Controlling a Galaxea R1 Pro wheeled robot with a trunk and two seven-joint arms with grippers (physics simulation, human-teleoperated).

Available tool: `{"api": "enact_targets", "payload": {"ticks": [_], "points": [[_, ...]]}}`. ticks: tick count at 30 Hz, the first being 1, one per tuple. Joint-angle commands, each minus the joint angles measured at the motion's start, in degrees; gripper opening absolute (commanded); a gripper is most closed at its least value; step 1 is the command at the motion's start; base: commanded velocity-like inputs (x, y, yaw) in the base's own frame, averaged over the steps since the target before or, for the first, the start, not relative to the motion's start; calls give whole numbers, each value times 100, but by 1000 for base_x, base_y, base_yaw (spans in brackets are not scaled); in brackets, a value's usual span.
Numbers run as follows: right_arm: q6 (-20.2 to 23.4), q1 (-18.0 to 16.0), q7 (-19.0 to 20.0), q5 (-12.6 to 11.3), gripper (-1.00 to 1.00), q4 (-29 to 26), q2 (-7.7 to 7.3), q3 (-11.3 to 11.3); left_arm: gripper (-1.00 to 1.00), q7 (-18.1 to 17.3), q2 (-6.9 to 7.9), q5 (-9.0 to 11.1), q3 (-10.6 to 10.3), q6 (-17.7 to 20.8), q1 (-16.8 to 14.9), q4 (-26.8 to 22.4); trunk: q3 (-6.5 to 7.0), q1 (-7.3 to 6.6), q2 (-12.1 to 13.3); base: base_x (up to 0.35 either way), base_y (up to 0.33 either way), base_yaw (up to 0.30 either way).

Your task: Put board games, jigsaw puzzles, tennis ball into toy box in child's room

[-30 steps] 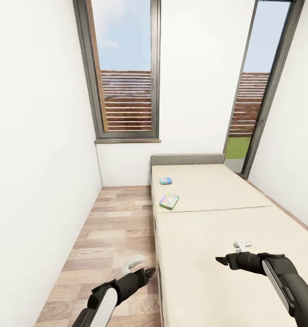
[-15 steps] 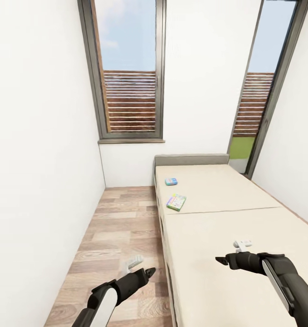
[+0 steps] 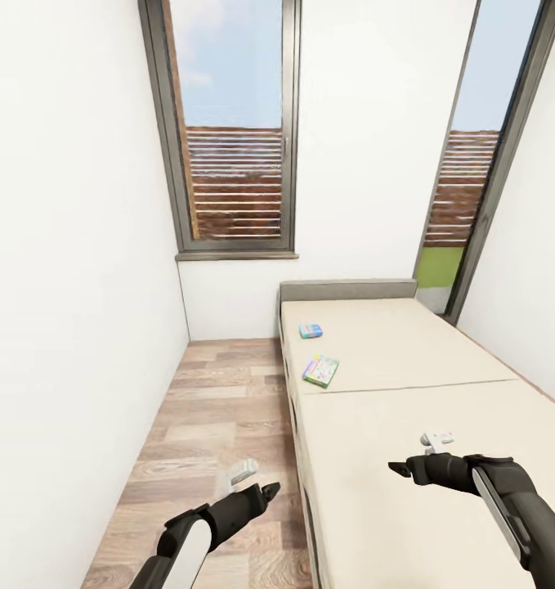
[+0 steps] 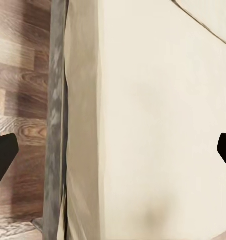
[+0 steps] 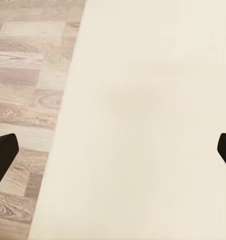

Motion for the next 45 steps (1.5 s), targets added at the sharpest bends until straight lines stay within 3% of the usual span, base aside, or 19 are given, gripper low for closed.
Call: {"api": "enact_targets", "payload": {"ticks": [1, 28, 45], "points": [[36, -4, 20, -5, 100, -5, 0, -8, 100, 41, 1, 58, -2, 22, -2, -6, -6, 1, -4, 84, 6, 0], [29, -2, 27, -5, 100, -22, -1, -8, 100, 44, 7, 48, 0, 21, 2, 3, -6, 1, -4, 19, 1, 7], [27, -3, 21, -5, 100, -19, -4, -8, 100, 40, 7, 56, 7, 21, 2, 6, -6, 1, -4, 1, 24, 177]]}}
